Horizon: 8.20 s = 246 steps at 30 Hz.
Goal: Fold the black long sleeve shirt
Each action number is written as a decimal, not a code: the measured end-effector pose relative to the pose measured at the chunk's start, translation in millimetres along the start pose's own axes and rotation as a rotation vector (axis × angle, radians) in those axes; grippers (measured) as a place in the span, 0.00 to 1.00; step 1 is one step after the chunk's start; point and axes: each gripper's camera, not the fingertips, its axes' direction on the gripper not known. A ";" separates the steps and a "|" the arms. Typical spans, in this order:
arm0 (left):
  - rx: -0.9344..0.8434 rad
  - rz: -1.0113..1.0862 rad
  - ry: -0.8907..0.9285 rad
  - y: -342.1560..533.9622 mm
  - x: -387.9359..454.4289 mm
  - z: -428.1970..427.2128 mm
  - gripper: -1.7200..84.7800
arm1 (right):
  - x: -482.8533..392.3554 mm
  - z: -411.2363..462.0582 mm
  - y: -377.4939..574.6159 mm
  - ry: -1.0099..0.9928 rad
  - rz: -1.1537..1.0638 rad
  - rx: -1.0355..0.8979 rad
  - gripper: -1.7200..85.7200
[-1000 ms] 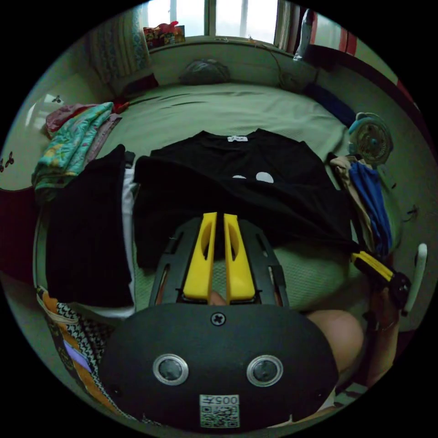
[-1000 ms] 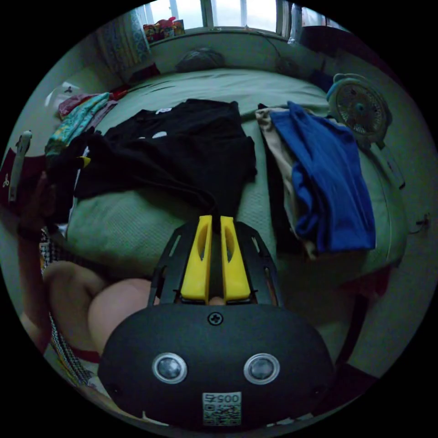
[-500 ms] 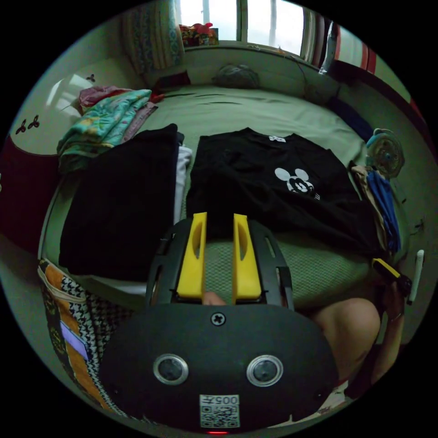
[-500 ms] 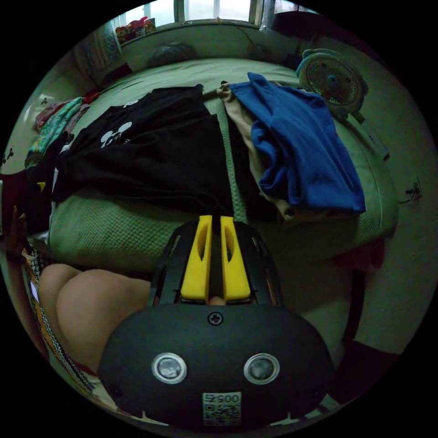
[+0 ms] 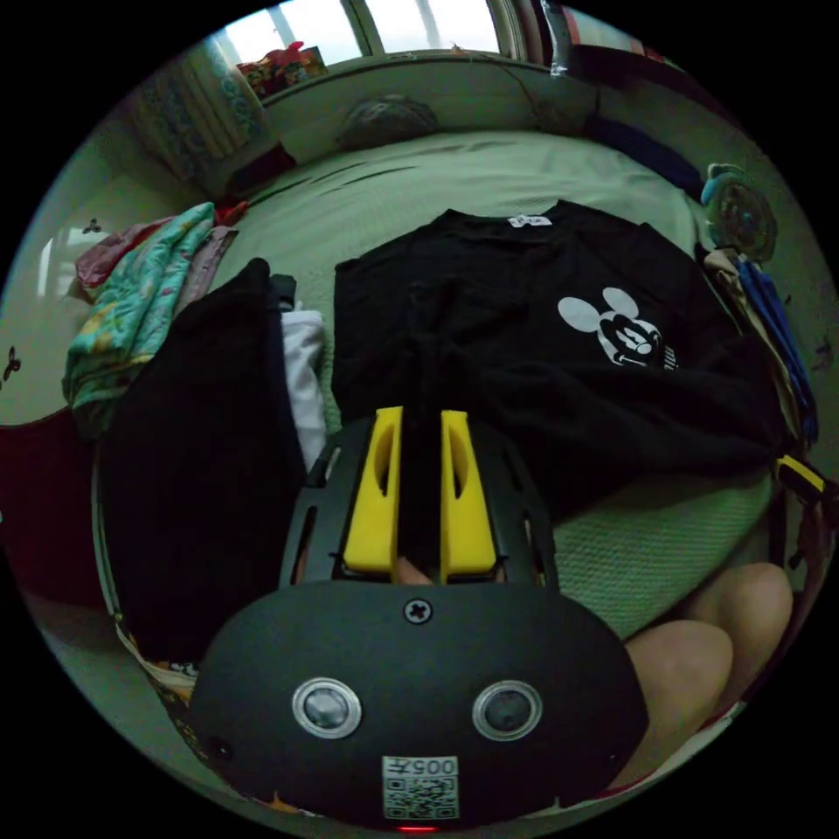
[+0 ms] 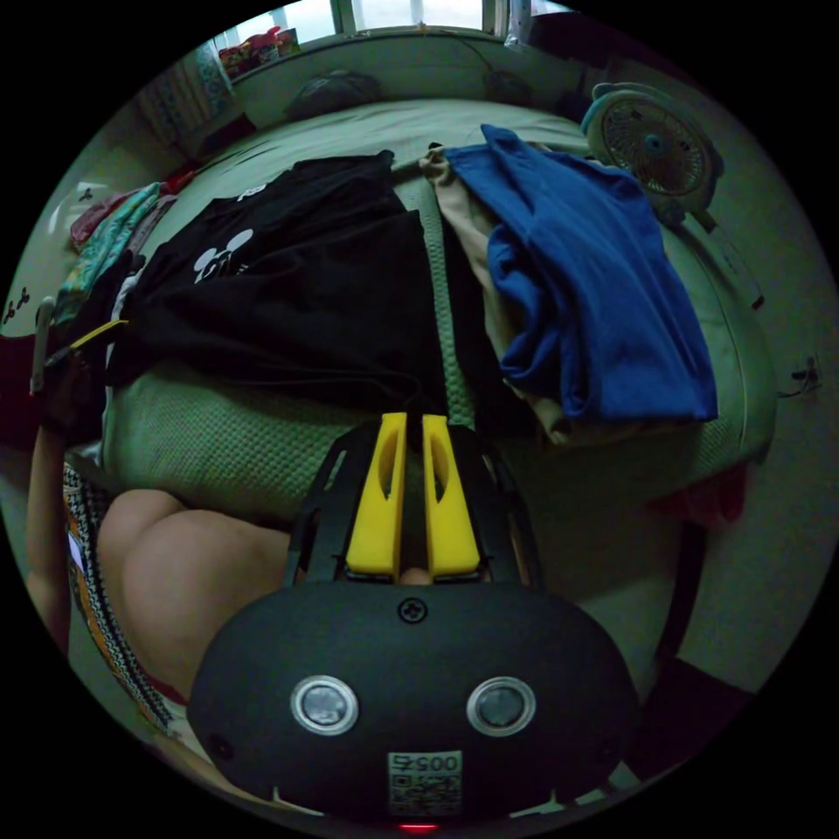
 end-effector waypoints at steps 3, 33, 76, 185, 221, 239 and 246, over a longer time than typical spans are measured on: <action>-0.024 0.029 -0.039 22.9 5.2 -12.3 0.08 | 1.5 -3.1 7.0 -0.003 0.002 0.014 0.01; -0.387 -0.082 0.180 232.1 -77.5 -74.7 0.03 | 28.8 -72.0 120.9 0.151 -0.145 -0.119 0.03; 0.268 -0.710 0.192 105.9 -275.1 -56.1 0.03 | 77.9 -58.0 -250.4 -0.099 0.274 0.166 0.00; -0.048 -0.139 0.231 369.2 322.9 -98.2 0.01 | -324.4 -97.8 249.3 -0.021 -0.180 0.142 0.01; -0.044 -0.128 0.202 373.9 331.5 -103.8 0.01 | -311.4 -98.2 255.1 -0.018 -0.179 0.145 0.01; -0.042 -0.133 0.216 369.2 310.6 -103.2 0.01 | -309.1 -96.7 239.9 -0.014 -0.179 0.144 0.01; -0.042 -0.135 0.219 364.7 296.3 -102.3 0.01 | -309.3 -95.3 229.5 -0.016 -0.178 0.142 0.00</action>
